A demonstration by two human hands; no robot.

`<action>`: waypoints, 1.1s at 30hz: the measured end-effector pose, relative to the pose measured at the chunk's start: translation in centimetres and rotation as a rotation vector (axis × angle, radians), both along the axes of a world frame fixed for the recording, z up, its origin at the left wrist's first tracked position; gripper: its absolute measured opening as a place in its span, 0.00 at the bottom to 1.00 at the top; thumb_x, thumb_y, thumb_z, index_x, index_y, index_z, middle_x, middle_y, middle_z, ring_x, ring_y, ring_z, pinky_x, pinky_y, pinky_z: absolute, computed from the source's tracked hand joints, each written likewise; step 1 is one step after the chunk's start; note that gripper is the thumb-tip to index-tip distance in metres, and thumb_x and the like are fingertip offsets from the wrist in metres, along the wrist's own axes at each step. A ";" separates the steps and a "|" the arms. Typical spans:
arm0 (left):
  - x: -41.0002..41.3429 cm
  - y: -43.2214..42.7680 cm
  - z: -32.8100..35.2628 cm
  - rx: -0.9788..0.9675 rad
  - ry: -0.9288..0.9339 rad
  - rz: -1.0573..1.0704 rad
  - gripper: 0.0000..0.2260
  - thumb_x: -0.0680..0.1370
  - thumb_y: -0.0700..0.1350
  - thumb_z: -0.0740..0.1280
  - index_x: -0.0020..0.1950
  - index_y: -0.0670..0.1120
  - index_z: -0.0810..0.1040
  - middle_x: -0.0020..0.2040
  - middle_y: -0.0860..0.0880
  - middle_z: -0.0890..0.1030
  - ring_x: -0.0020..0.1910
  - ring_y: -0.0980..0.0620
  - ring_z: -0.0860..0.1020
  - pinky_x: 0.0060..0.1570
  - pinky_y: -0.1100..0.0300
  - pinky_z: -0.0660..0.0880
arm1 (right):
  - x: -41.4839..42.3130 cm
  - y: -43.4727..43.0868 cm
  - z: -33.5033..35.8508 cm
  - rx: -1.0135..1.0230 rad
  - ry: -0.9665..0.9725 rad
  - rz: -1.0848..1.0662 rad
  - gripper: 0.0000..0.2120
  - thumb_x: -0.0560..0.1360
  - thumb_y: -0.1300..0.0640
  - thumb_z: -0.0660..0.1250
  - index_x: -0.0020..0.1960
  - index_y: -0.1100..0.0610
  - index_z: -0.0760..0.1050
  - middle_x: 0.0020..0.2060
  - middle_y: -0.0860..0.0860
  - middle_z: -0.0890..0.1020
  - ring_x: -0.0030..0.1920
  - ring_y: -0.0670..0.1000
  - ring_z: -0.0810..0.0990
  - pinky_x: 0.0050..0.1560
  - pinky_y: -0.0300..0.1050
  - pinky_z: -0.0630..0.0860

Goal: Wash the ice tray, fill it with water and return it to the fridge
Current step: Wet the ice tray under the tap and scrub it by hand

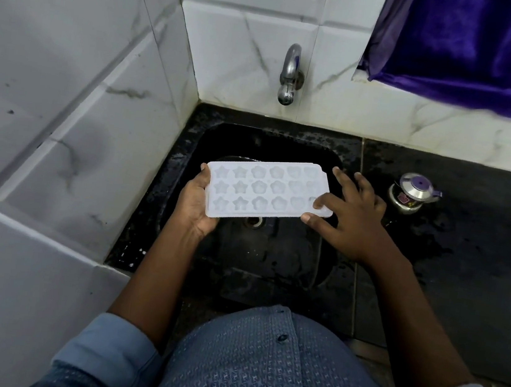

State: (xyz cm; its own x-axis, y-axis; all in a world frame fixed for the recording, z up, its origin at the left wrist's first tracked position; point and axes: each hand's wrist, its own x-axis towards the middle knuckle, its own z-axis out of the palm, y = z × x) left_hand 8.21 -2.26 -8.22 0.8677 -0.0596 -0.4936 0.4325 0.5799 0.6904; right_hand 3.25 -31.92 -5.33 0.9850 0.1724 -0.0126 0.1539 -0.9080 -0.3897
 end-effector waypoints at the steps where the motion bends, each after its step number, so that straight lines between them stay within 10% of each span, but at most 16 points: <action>1: 0.0 -0.1 0.0 0.004 0.002 0.004 0.27 0.87 0.61 0.55 0.67 0.40 0.80 0.63 0.39 0.85 0.57 0.40 0.86 0.45 0.44 0.85 | 0.0 0.1 0.0 -0.001 0.002 0.000 0.21 0.77 0.28 0.61 0.61 0.39 0.78 0.85 0.46 0.51 0.83 0.53 0.41 0.75 0.64 0.45; 33: 0.7 -0.3 -0.7 0.001 -0.006 0.006 0.27 0.87 0.61 0.54 0.66 0.41 0.80 0.62 0.39 0.85 0.57 0.39 0.86 0.44 0.44 0.85 | 0.6 1.0 -0.1 -0.017 -0.020 -0.042 0.28 0.75 0.24 0.53 0.56 0.40 0.81 0.84 0.47 0.54 0.83 0.55 0.43 0.75 0.63 0.44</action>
